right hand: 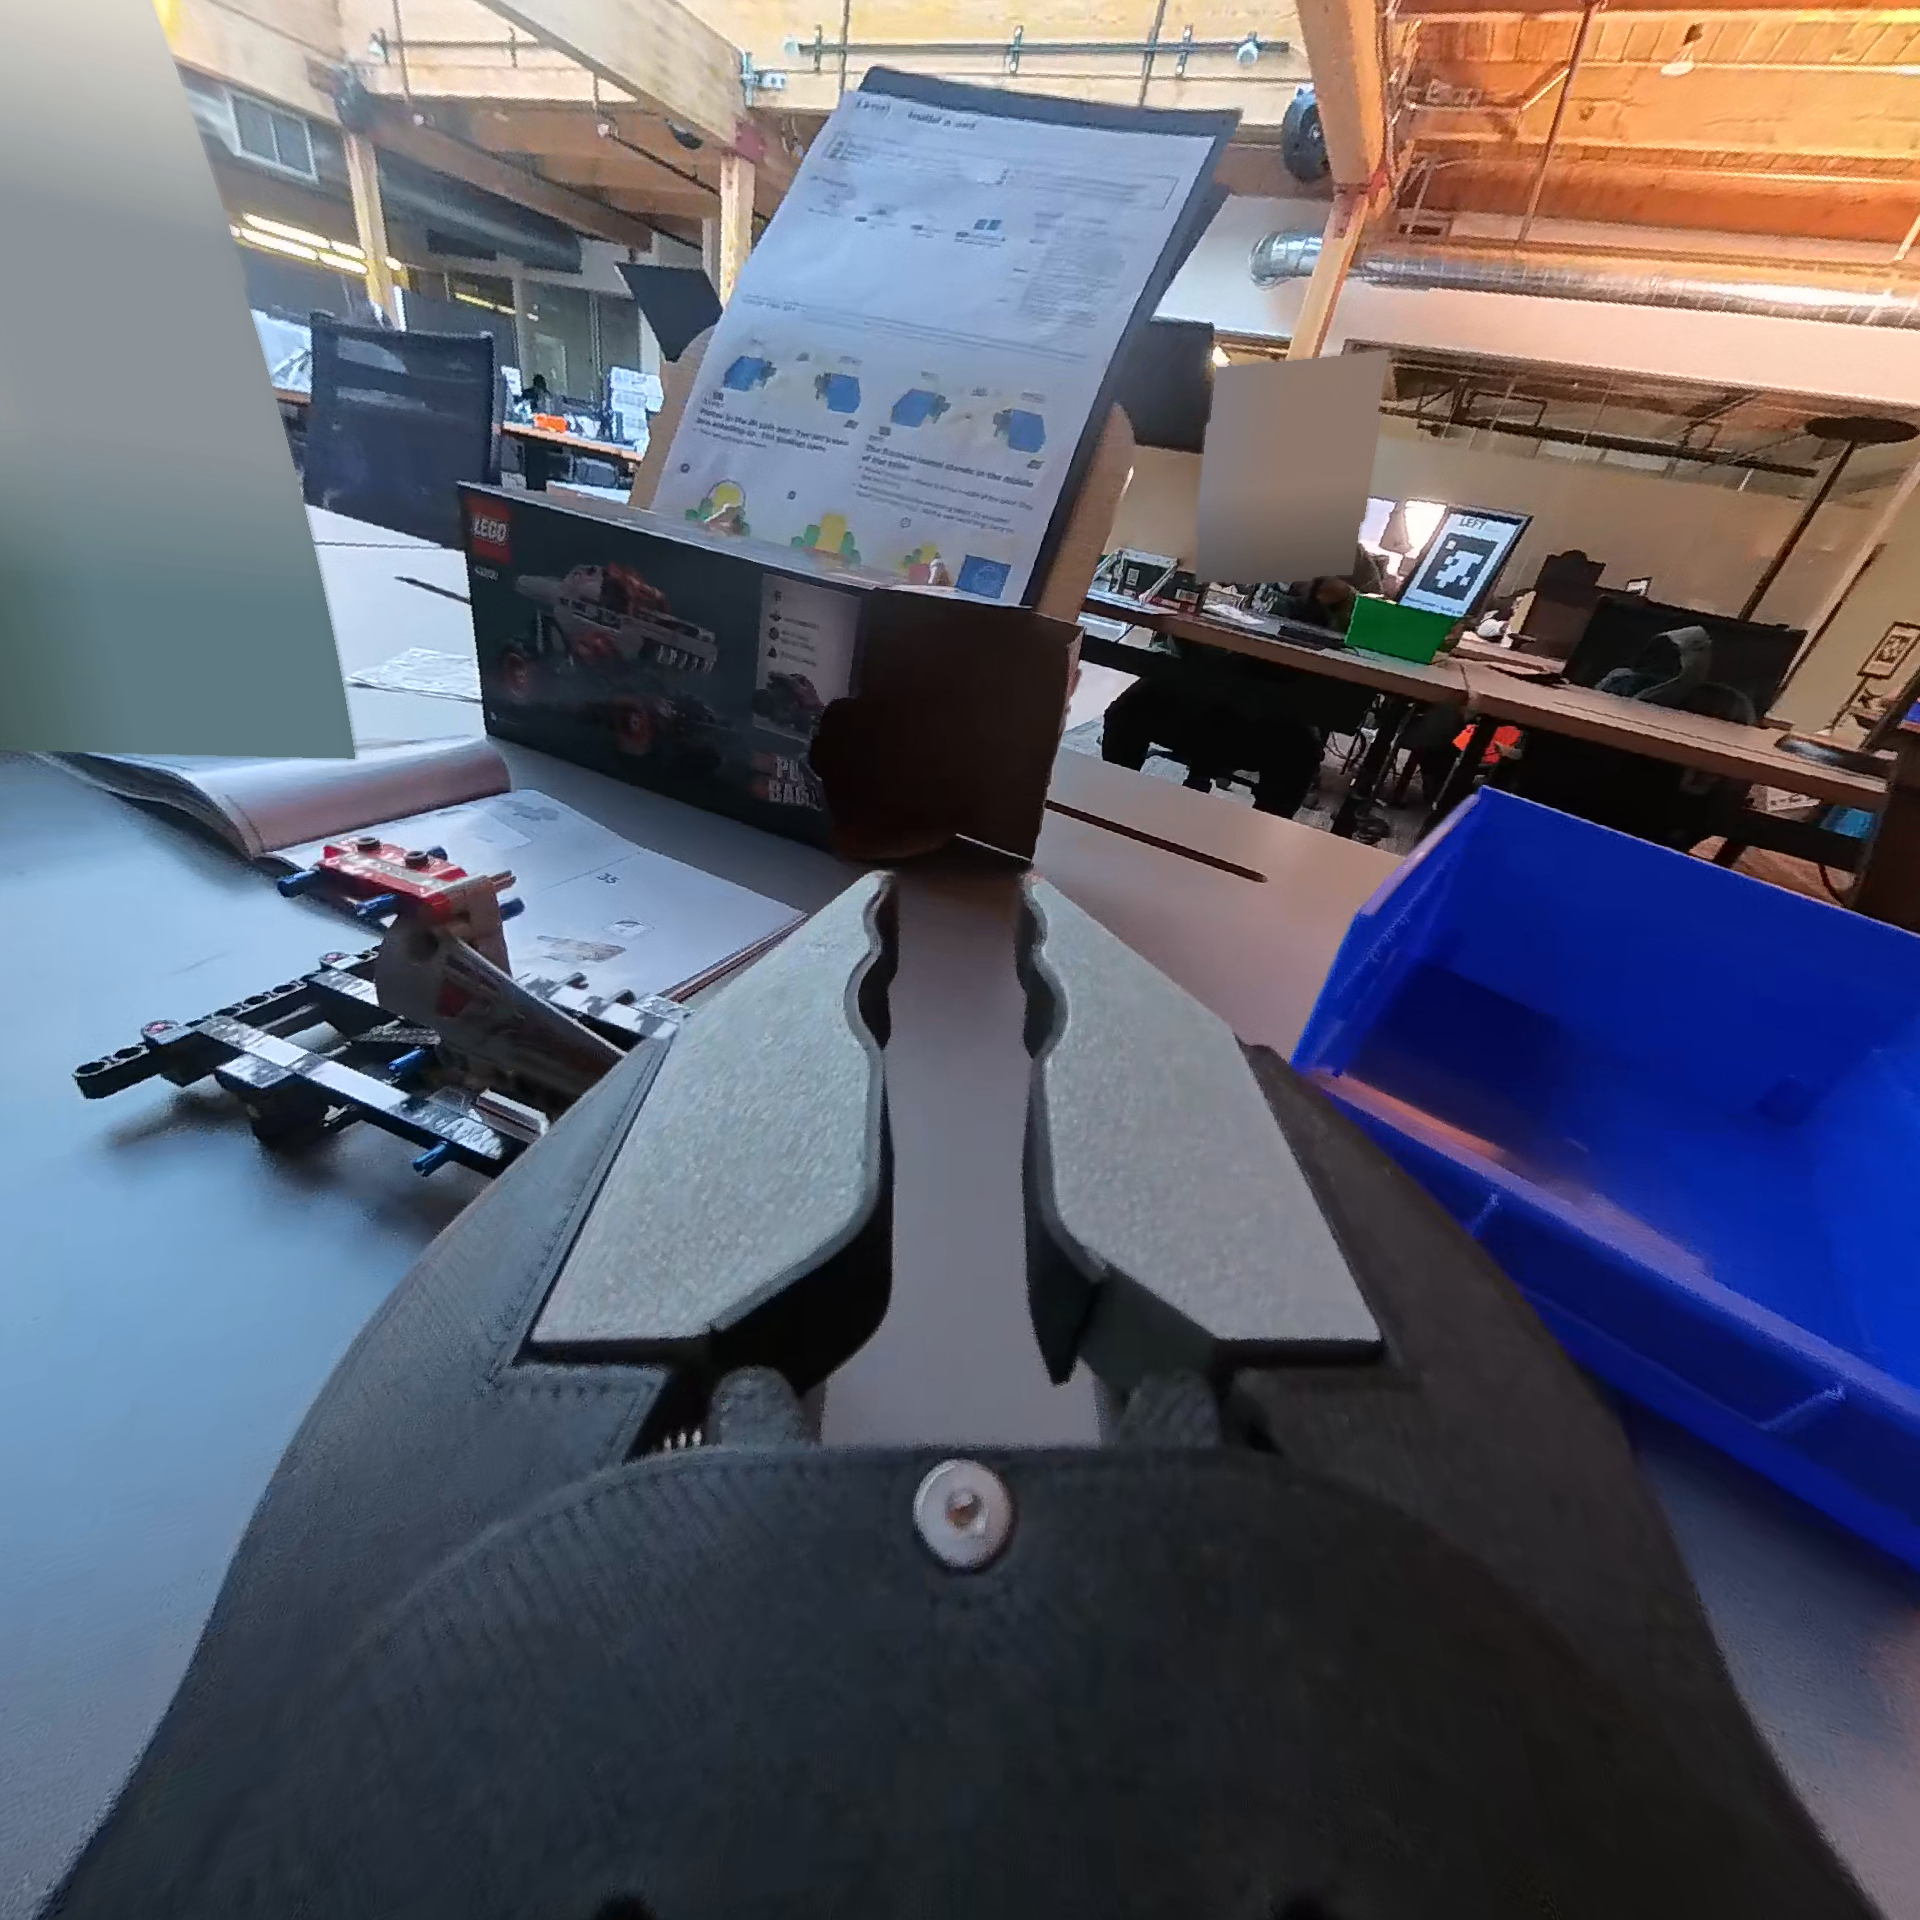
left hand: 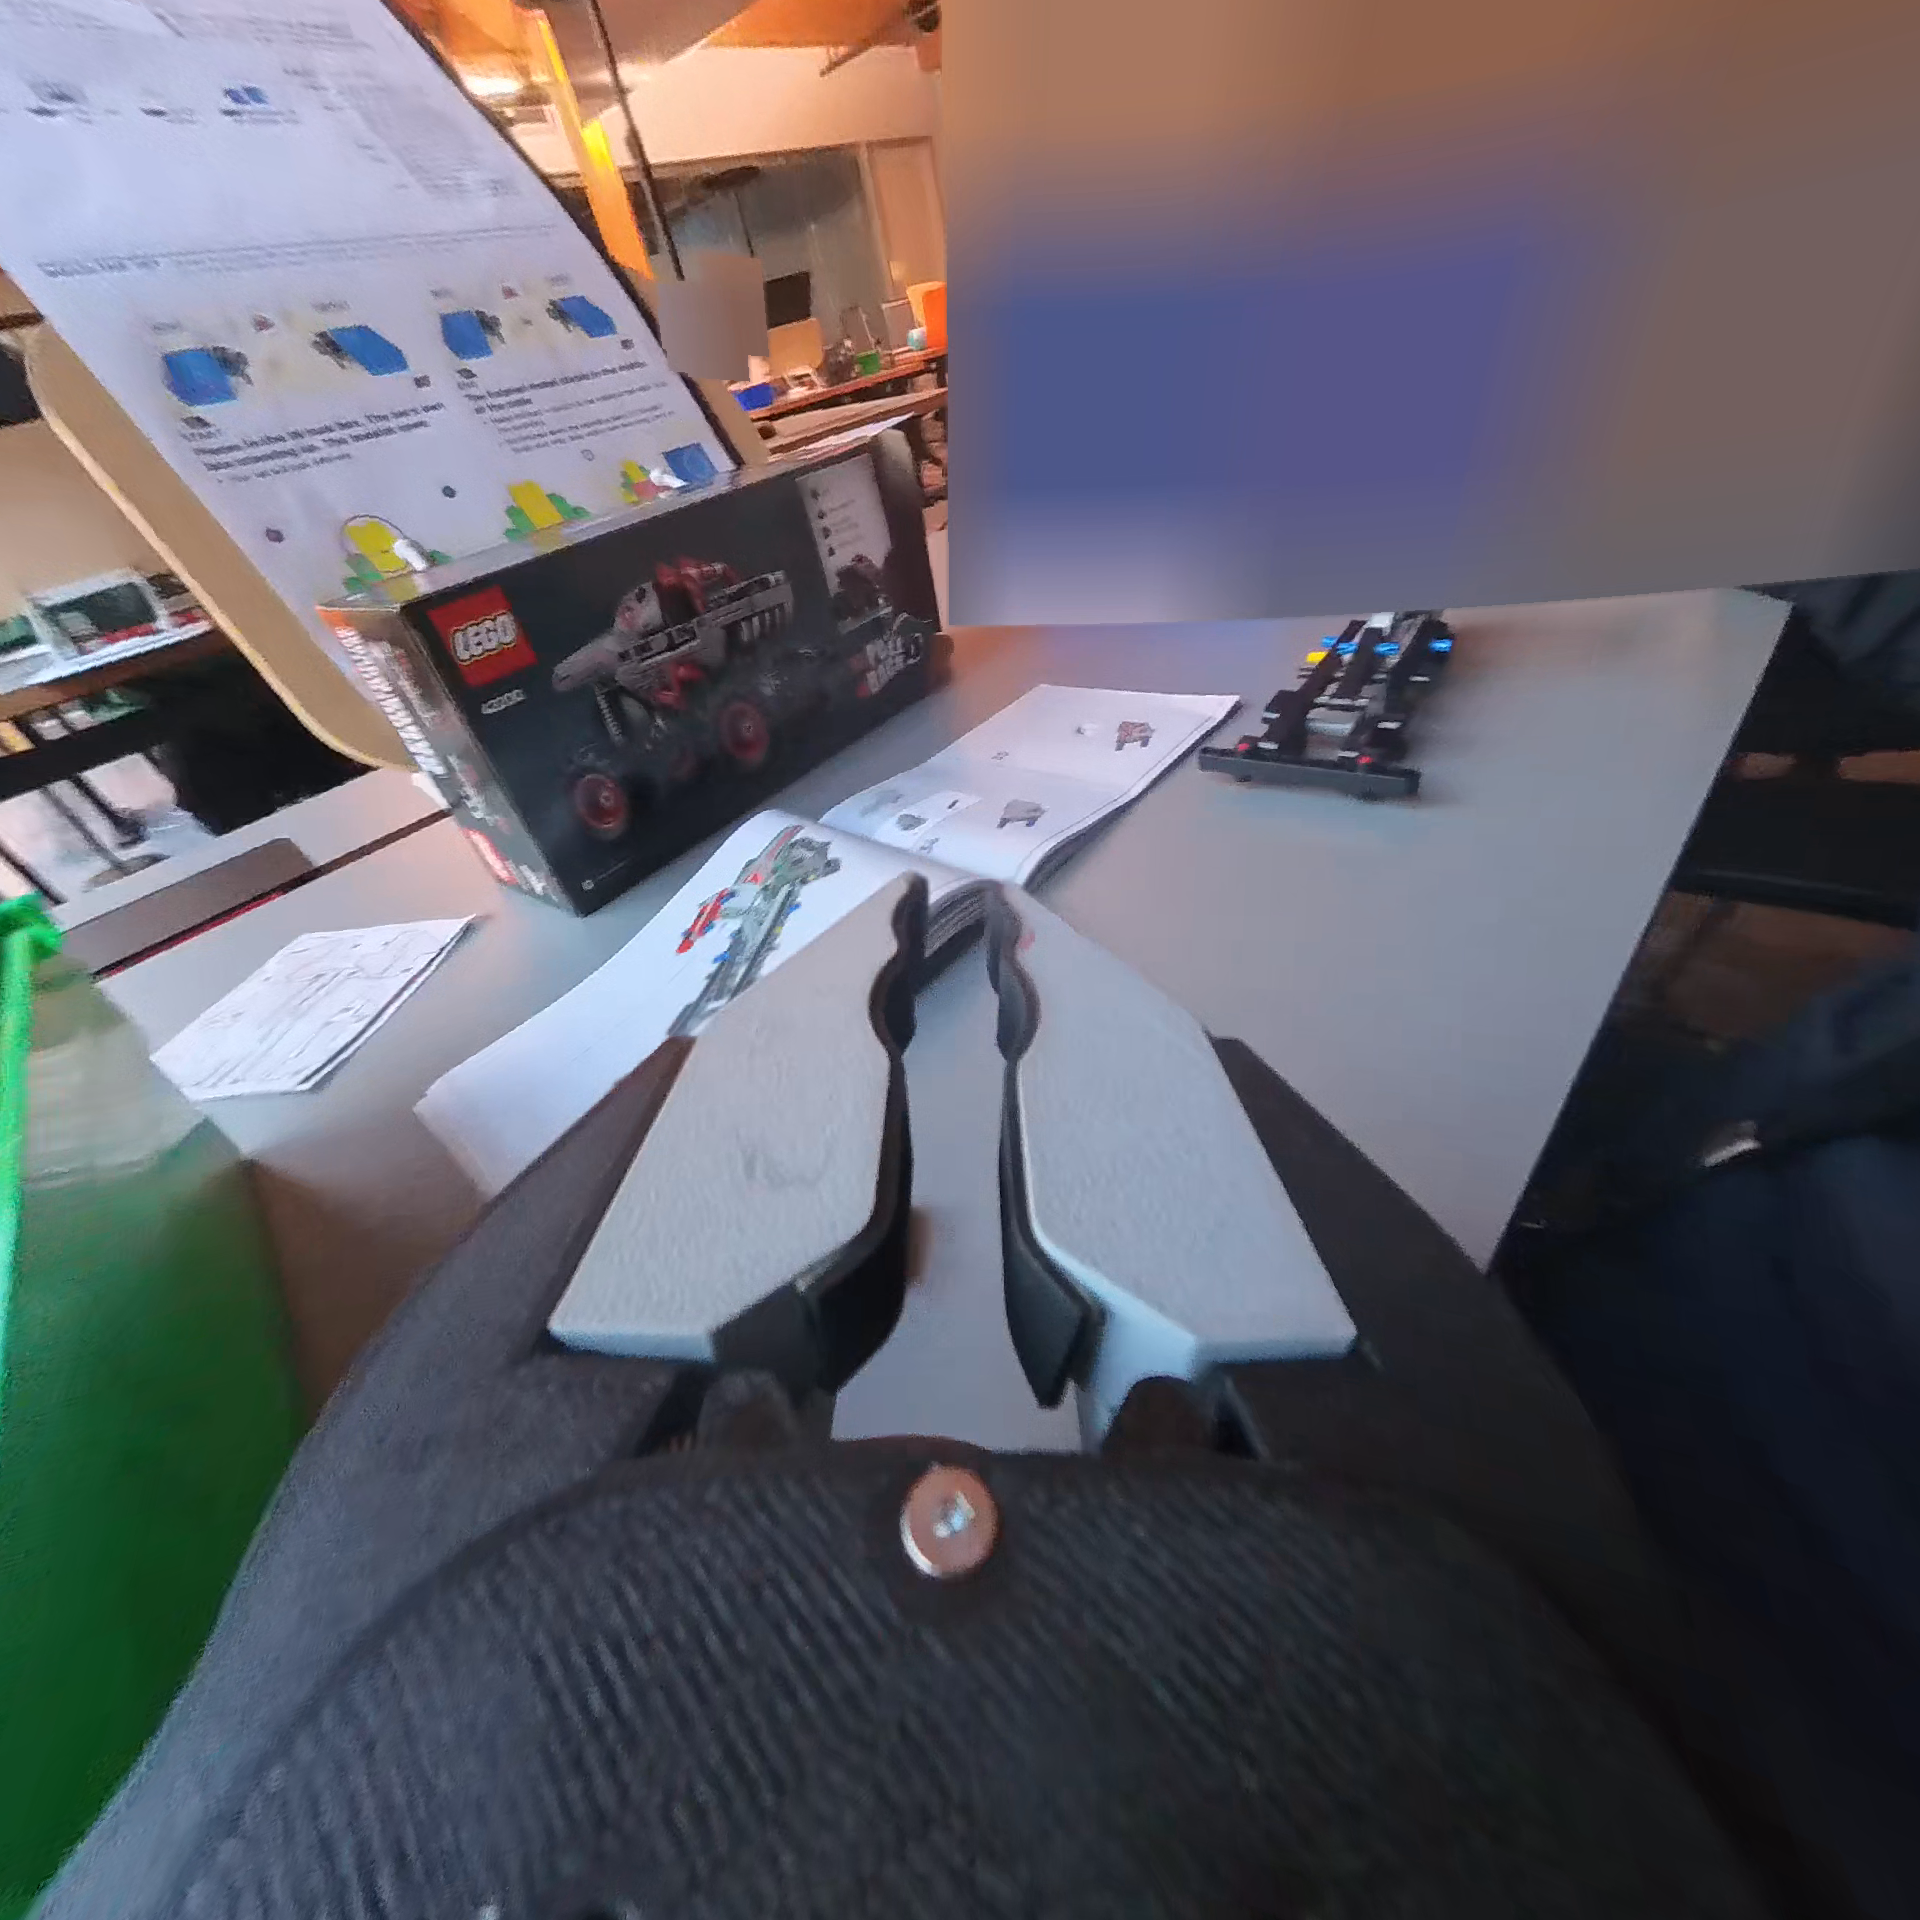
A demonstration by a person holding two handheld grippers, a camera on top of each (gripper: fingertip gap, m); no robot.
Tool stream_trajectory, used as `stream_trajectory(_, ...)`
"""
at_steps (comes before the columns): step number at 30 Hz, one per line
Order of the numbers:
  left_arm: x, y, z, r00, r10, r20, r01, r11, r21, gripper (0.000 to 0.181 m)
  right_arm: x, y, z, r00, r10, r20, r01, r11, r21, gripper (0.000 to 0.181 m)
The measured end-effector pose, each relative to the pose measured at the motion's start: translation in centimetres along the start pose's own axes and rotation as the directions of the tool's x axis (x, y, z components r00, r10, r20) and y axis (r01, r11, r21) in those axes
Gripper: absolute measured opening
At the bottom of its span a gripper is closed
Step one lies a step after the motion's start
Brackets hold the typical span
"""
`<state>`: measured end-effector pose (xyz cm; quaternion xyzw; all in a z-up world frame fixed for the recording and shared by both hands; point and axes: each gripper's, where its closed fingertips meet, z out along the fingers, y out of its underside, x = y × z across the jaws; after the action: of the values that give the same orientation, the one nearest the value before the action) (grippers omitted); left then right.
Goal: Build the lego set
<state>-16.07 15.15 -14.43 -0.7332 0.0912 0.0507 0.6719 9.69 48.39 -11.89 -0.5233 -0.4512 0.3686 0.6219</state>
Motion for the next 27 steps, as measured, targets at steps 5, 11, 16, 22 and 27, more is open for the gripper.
stream_trajectory(5, 0.1, 2.3, -1.0, 0.999, -0.047, -0.013, 0.044, 0.986, -0.159, 0.023, -0.4, 0.1, 0.0, 0.999, -0.04, -0.004, 0.04, 0.999, -0.008, 0.022)
stream_trajectory(11, 1.2, 3.0, -3.2, 0.998, -0.044, -0.054, 0.03, 0.973, -0.23, 0.035, -0.5, 0.0, -0.2, 0.999, -0.051, 0.0, 0.051, 0.999, -0.002, 0.022)
stream_trajectory(16, 0.0, 1.3, -6.3, 0.998, -0.07, 0.004, 0.07, 0.981, -0.179, 0.037, -0.3, 0.3, 0.0, 1.0, -0.027, -0.001, 0.027, 1.0, -0.016, 0.026)
stream_trajectory(22, -2.9, 0.9, -9.8, 0.985, -0.116, 0.131, 0.139, 0.974, -0.178, 0.042, 0.2, -0.3, -0.5, 0.998, -0.057, -0.036, 0.057, 0.998, 0.008, 0.033)
stream_trajectory(27, -4.2, 0.4, -12.6, 0.974, -0.142, 0.178, 0.167, 0.977, -0.135, 0.035, -4.5, -5.1, -1.8, 0.991, -0.094, 0.093, 0.089, 0.994, 0.058, 0.055)
